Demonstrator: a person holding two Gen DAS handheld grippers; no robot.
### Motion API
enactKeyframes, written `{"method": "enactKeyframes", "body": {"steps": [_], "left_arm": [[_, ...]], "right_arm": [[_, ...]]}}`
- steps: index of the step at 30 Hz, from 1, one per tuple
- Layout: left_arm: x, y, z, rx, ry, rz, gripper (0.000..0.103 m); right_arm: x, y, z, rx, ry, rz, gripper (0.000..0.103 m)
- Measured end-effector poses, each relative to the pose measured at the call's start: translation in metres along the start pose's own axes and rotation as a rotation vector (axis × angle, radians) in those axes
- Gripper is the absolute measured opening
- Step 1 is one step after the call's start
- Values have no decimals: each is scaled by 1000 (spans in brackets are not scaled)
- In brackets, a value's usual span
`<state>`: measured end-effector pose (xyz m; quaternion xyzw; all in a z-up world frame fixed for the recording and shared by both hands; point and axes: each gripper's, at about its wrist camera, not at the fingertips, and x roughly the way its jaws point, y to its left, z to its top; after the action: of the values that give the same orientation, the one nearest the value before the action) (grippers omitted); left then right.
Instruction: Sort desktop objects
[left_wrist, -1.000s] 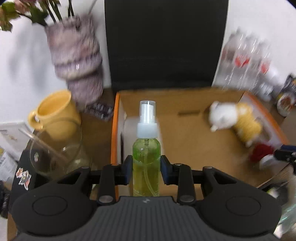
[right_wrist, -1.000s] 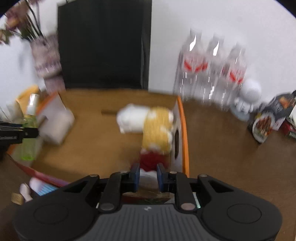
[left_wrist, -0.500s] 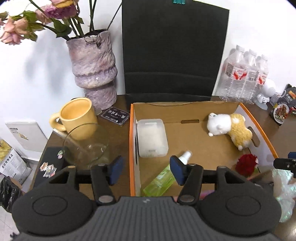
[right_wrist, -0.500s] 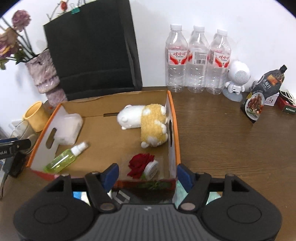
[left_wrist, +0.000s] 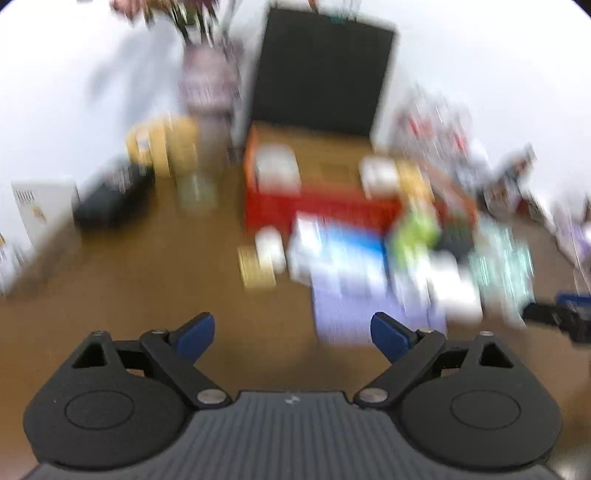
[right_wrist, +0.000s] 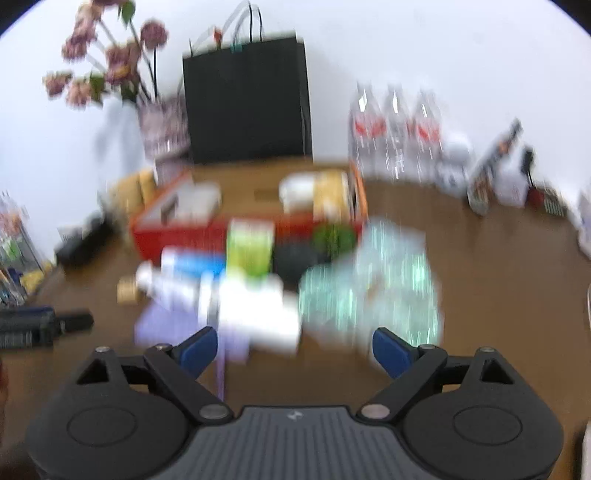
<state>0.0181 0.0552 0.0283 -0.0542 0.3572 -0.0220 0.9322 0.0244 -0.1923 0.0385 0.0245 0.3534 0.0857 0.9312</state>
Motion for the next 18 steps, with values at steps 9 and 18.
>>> {"method": "enactKeyframes", "body": {"steps": [9, 18], "left_arm": [[6, -18, -37, 73, -18, 86, 97], [10, -21, -50, 85, -27, 112, 103]], "right_arm": [[22, 32, -57, 8, -24, -53, 95], [27, 39, -67, -42, -18, -79, 103]]}}
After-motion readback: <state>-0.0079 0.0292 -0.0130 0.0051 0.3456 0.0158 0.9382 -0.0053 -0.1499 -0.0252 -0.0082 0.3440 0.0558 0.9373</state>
